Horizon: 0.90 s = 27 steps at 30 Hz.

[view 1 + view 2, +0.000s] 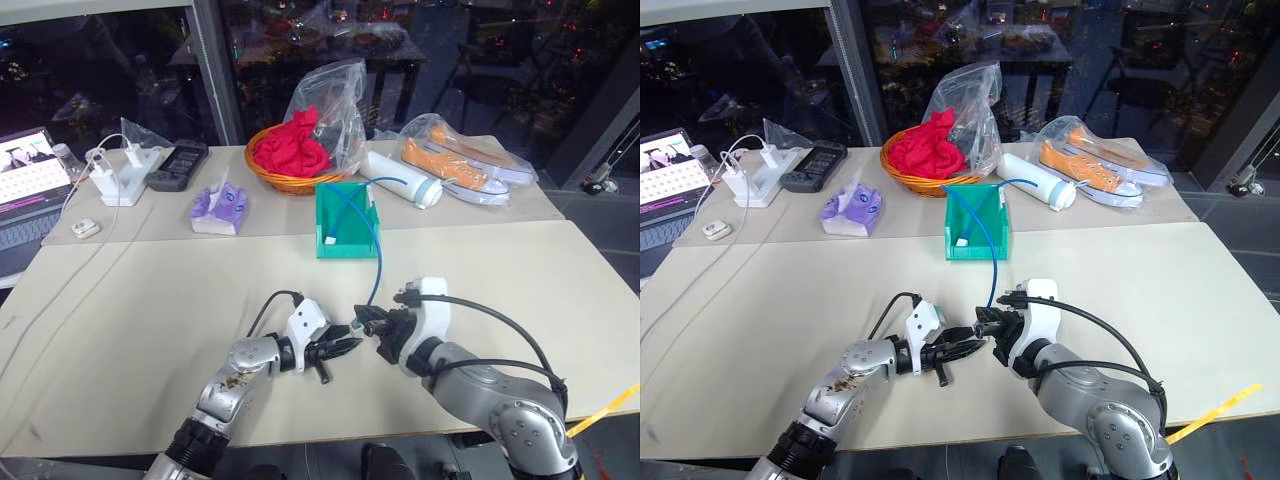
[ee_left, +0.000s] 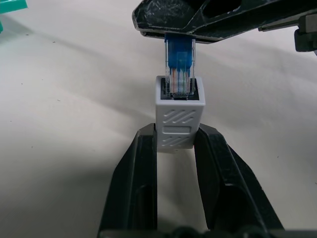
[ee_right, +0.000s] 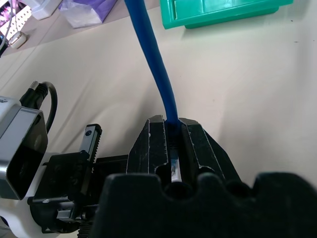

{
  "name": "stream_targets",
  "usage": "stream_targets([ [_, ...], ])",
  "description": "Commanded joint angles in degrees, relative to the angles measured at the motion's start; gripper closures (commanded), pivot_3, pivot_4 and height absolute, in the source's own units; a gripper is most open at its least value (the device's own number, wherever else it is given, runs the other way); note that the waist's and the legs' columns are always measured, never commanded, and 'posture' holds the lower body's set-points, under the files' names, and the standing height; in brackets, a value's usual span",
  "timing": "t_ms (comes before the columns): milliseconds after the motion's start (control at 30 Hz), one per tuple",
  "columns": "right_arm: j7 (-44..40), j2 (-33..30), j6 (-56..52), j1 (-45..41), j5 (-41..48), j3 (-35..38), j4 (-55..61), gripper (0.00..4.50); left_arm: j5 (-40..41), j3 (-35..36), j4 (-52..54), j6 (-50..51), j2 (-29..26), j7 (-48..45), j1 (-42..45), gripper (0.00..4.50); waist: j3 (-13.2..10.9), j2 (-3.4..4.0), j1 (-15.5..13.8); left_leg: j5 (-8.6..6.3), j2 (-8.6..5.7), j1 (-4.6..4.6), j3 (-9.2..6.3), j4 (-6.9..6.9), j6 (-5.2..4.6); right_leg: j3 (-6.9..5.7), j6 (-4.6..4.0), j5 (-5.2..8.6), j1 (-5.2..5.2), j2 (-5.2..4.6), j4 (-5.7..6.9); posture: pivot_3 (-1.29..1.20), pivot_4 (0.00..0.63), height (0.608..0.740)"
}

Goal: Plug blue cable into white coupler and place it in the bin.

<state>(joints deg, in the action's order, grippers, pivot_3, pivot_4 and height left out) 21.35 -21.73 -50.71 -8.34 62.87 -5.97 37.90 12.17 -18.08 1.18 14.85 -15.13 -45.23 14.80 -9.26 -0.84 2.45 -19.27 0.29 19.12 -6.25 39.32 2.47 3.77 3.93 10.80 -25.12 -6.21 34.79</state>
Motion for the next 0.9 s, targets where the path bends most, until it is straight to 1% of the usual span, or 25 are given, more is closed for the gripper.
stream_targets([
  [33,-1.61,-0.31,-0.93,0.18,-2.38,0.10,0.75,4.50,0.18,0.14,2.06,-0.42,0.00,-0.17,-0.60,3.89,0.00,0.00,0.00,0.00,0.00,0.00,0.00,0.00,0.00,0.00,0.00,0.00,0.00,0.00,0.00,0.00,0.150,0.723],
  [200,-3.73,-0.90,-1.98,0.44,-5.61,-0.70,1.01,4.50,0.13,0.20,2.32,-0.22,-0.07,-0.04,-0.76,3.89,0.00,0.00,0.02,0.00,0.00,-0.02,0.00,0.00,0.00,0.00,0.00,0.00,0.00,0.00,-0.01,0.00,0.150,0.723],
  [400,-8.05,-3.78,-2.95,0.59,-13.30,-5.44,2.79,4.50,0.02,0.36,2.57,0.03,-0.15,-0.22,-0.90,3.89,0.01,0.00,0.02,0.00,0.00,-0.06,0.00,0.00,0.00,0.00,0.00,0.00,0.03,0.00,-0.06,0.00,0.150,0.723],
  [600,-10.60,-4.36,-2.94,1.73,-21.41,-9.90,3.40,4.50,0.36,0.60,3.39,1.00,-0.68,-0.80,-1.14,3.89,0.04,0.00,0.07,0.00,0.00,-0.11,0.00,0.00,0.00,0.00,0.00,0.00,0.07,0.00,-0.13,0.00,0.150,0.723],
  [833,-12.79,-2.40,-1.17,4.28,-30.24,-13.60,1.41,4.50,1.10,1.53,4.60,2.86,-1.71,-1.16,-0.99,3.89,0.23,0.01,0.18,0.00,0.00,-0.35,0.01,-0.07,-0.01,0.00,-0.02,0.02,0.26,0.00,-0.18,0.00,0.150,0.723],
  [900,-13.31,-1.37,0.87,5.89,-32.91,-14.40,0.67,4.50,1.18,1.61,4.78,3.30,-1.87,-1.24,-0.86,3.89,0.23,0.01,0.18,-0.01,0.00,-0.77,0.01,-0.33,-0.02,0.00,0.00,0.10,0.78,0.00,-0.38,0.00,0.150,0.723],
])
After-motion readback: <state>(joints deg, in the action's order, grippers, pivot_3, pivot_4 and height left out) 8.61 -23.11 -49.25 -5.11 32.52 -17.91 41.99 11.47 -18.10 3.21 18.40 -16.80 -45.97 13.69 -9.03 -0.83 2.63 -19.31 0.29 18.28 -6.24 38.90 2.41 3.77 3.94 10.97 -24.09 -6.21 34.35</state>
